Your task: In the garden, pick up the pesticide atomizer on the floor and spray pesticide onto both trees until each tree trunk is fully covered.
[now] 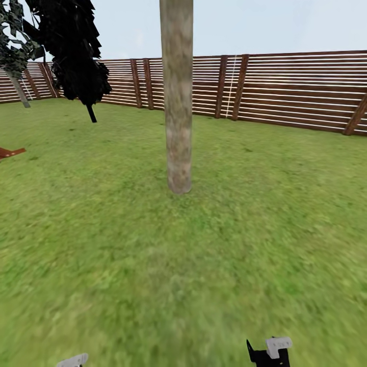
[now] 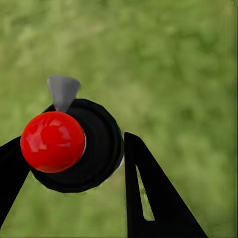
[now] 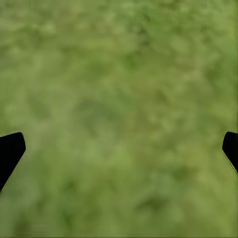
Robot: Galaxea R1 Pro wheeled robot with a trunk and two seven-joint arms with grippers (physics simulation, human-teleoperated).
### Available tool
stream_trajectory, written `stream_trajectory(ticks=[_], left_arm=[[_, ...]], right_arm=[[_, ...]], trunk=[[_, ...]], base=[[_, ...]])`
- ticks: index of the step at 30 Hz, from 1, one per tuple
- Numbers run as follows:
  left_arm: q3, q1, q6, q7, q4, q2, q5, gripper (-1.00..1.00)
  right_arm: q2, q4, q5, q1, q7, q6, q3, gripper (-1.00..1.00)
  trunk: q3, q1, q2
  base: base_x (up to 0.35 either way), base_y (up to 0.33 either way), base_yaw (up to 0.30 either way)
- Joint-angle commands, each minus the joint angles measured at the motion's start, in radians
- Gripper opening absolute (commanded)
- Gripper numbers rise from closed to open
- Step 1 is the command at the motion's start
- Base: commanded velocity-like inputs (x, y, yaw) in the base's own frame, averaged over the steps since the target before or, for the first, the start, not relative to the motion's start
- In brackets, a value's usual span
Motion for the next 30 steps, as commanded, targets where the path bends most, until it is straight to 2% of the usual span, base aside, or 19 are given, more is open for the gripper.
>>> stream_trajectory(ticks=[1,30], left_arm=[[-0.008,0.000,-0.003,0.002,0.000,0.000,0.007,-1.00],[-0.008,0.000,-0.003,0.001,0.000,-0.001,0.004,-1.00]], right_arm=[[0.000,0.000,-0.009,0.000,0.000,-0.003,0.008,1.00],[0.000,-0.001,-0.009,0.000,0.000,-0.001,0.008,1.00]], trunk=[[-0.001,0.000,0.000],[-0.001,0.000,0.000]], base=[[0.339,0.000,0.000],[0.338,-0.011,0.000]])
